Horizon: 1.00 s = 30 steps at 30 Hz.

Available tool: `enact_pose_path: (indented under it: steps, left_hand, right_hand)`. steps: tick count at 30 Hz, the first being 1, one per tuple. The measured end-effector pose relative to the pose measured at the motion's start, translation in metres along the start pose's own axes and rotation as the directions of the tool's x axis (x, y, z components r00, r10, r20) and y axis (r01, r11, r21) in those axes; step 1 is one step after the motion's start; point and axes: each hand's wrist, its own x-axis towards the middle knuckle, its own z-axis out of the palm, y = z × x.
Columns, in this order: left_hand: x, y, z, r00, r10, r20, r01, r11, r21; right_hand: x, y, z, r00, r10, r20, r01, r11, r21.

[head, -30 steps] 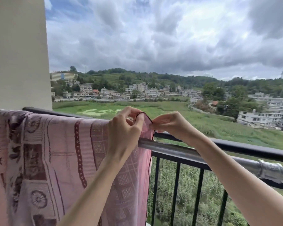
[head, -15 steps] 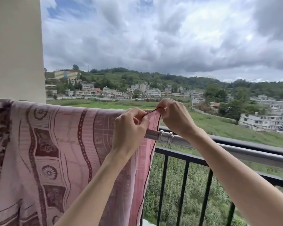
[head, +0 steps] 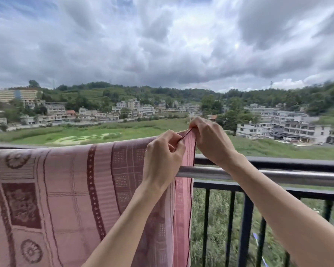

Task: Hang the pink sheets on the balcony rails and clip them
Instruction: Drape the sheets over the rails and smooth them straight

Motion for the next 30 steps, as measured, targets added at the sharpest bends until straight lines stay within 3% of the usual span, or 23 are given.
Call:
enact_pose_path:
  steps: [7, 12, 23, 27, 30]
  left_hand:
    - [0.016, -0.009, 0.056, 0.982, 0.086, 0.169, -0.061, 0.987, -0.147]
    - [0.008, 0.012, 0.099, 0.967, 0.116, 0.225, -0.073, 0.979, -0.189]
    - [-0.03, 0.134, 0.218, 0.99, 0.021, 0.14, 0.0, 0.989, -0.151]
    - [0.034, -0.017, 0.16, 0.992, 0.015, 0.128, 0.005, 0.988, -0.156]
    - [0.045, -0.015, 0.155, 0.986, 0.064, 0.153, -0.041, 0.987, -0.153]
  right_hand:
    - [-0.018, 0.054, -0.002, 0.985, 0.169, -0.045, -0.173, 0.977, -0.123]
    - [-0.041, 0.091, -0.028, 0.973, 0.221, -0.071, -0.228, 0.967, -0.112]
    - [-0.083, 0.217, -0.129, 0.978, 0.206, -0.016, -0.207, 0.975, -0.084]
    - [-0.011, 0.154, 0.008, 0.98, 0.196, 0.019, -0.196, 0.98, -0.024]
    - [0.0, 0.157, 0.012, 0.971, 0.24, -0.019, -0.24, 0.971, 0.006]
